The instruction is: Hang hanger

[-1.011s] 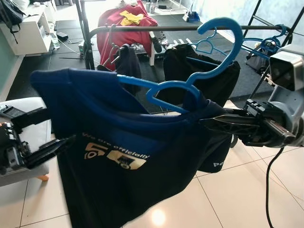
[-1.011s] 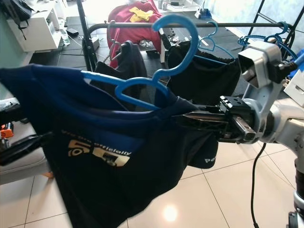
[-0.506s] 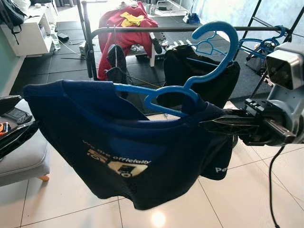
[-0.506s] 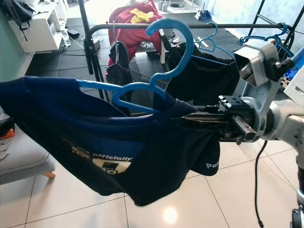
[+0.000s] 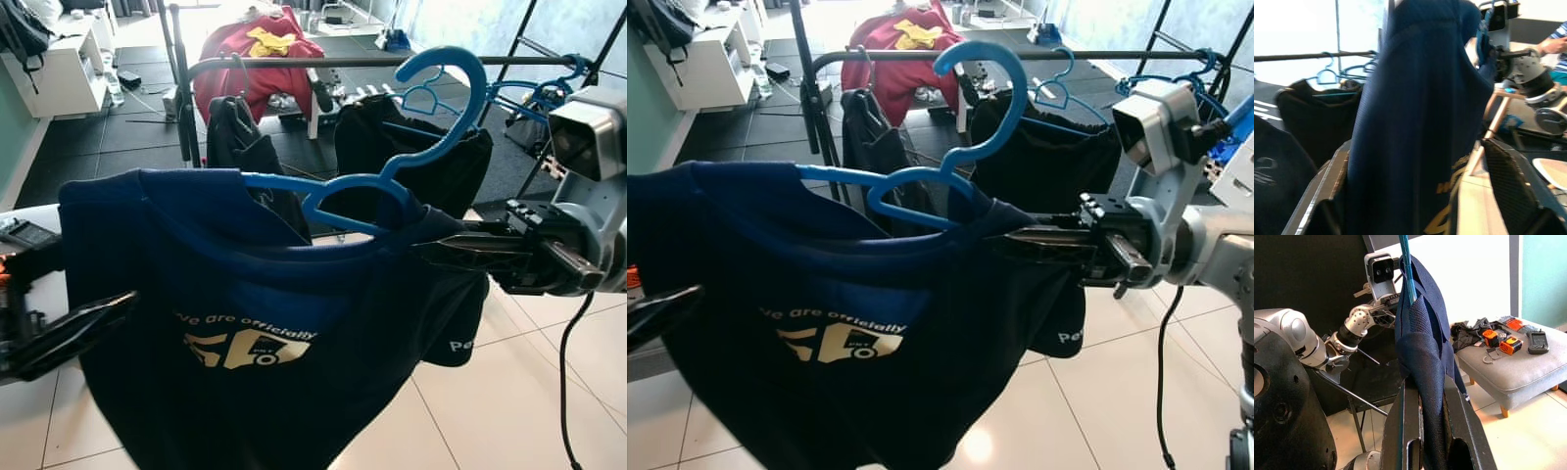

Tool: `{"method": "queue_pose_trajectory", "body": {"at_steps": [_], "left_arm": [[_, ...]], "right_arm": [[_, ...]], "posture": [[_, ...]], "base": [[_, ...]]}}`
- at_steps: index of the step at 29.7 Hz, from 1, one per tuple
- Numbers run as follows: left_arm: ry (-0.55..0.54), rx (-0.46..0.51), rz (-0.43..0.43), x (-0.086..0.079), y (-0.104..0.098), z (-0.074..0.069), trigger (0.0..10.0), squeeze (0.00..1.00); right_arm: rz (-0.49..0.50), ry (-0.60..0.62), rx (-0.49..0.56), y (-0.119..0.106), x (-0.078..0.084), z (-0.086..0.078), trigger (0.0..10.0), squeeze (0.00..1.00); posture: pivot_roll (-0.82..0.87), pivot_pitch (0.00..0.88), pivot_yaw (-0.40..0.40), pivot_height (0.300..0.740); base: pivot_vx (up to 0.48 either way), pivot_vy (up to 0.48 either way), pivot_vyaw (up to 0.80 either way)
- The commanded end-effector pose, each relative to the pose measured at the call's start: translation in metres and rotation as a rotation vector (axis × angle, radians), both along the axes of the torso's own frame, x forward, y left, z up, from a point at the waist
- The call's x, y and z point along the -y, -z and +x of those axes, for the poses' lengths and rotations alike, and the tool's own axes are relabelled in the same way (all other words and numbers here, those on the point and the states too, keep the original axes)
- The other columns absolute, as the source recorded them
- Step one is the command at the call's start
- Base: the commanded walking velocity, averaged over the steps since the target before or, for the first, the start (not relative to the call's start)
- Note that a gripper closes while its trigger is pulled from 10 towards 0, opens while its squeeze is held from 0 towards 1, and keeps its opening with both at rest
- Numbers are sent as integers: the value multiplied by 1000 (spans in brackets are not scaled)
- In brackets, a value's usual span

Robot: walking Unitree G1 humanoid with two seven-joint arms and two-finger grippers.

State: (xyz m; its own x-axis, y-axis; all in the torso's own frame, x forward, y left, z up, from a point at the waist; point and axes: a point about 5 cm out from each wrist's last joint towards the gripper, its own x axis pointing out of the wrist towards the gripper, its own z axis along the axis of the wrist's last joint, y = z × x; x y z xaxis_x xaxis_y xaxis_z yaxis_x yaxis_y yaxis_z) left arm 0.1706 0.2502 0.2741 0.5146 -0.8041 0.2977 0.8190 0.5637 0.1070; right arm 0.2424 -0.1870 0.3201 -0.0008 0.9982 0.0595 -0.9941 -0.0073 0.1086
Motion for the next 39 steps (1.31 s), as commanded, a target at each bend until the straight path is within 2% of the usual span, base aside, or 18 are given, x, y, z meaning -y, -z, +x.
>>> {"method": "queue_pose_trajectory", "body": {"at_steps": [1, 3, 4, 5, 7, 13, 14, 17, 21, 25, 27, 30, 32, 34, 36, 37, 38, 39], "left_arm": [[13, -14, -4, 3, 3, 0, 4941, 0], [13, -14, -4, 3, 3, 0, 4941, 0], [2, -17, -2, 2, 3, 0, 1490, 0], [-17, -17, 2, 0, 3, 2, 588, 0], [-49, -12, 9, -4, 2, 3, 392, 0], [-132, -5, 25, -16, -1, 6, 431, 0], [-182, -6, 34, -22, -1, 7, 2039, 0], [-269, -7, 58, -35, -1, 7, 1922, 0], [-331, 4, 52, -42, -3, 8, 1882, 0], [-416, 36, 7, -48, -10, 14, 1843, 0], [-490, 61, -31, -55, -14, 18, 2902, 0], [-560, 81, -70, -62, -17, 20, 3098, 0], [-560, 81, -70, -62, -17, 20, 3098, 0], [-661, 101, -126, -75, -21, 25, 3137, 0], [-661, 101, -126, -75, -21, 25, 3137, 0], [-824, 115, -214, -94, -25, 32, 3490, 0], [-824, 115, -214, -94, -25, 32, 3490, 0], [-884, 117, -249, -100, -26, 35, 3490, 0]], "right_arm": [[13, -12, 49, -7, -2, 0, 0, 0], [13, -12, 49, -7, -2, 0, 0, 0], [15, -7, 53, -8, -2, 0, 0, 0], [16, -2, 56, -9, -1, 1, 0, 0], [18, 7, 60, -9, -1, 2, 0, 0], [14, 25, 65, -8, 0, 4, 0, 0], [9, 36, 66, -7, 1, 5, 0, 0], [1, 59, 68, -7, 4, 6, 0, 0], [-4, 78, 71, -7, 6, 8, 0, 0], [-39, 145, 73, -4, 8, 15, 0, 0], [-66, 178, 65, 2, 9, 19, 0, 0], [-90, 206, 57, 6, 11, 21, 0, 0], [-90, 206, 57, 6, 11, 21, 0, 0], [-118, 268, 50, 12, 13, 26, 0, 0], [-118, 268, 50, 12, 13, 26, 0, 0], [-143, 372, 38, 20, 16, 37, 0, 0], [-143, 372, 38, 20, 16, 37, 0, 0], [-152, 400, 35, 23, 16, 40, 0, 0]], "posture": [[-69, 74, -36, 740], [-69, 74, -36, 740], [-70, 73, -36, 740], [-67, 71, -36, 740], [-66, 71, -36, 740], [-64, 69, -37, 740], [-65, 69, -38, 740], [-64, 70, -40, 740], [-63, 68, -41, 740], [-65, 69, -44, 740], [-65, 69, -45, 740], [-69, 75, -43, 740], [-69, 75, -43, 740], [-71, 79, -42, 740], [-71, 79, -42, 740], [-73, 83, -39, 740], [-73, 83, -39, 740], [-73, 83, -39, 740]], "base": [[0, 0, 0], [0, 0, 0], [0, 0, 0], [0, 0, 0], [0, 0, 0], [0, 0, 0], [0, 0, 0], [0, 0, 0], [0, 0, 0], [0, 0, 0], [0, 0, 0], [0, 0, 0], [0, 0, 0], [0, 0, 0], [0, 0, 0], [0, 0, 0], [0, 0, 0], [0, 0, 0]]}}
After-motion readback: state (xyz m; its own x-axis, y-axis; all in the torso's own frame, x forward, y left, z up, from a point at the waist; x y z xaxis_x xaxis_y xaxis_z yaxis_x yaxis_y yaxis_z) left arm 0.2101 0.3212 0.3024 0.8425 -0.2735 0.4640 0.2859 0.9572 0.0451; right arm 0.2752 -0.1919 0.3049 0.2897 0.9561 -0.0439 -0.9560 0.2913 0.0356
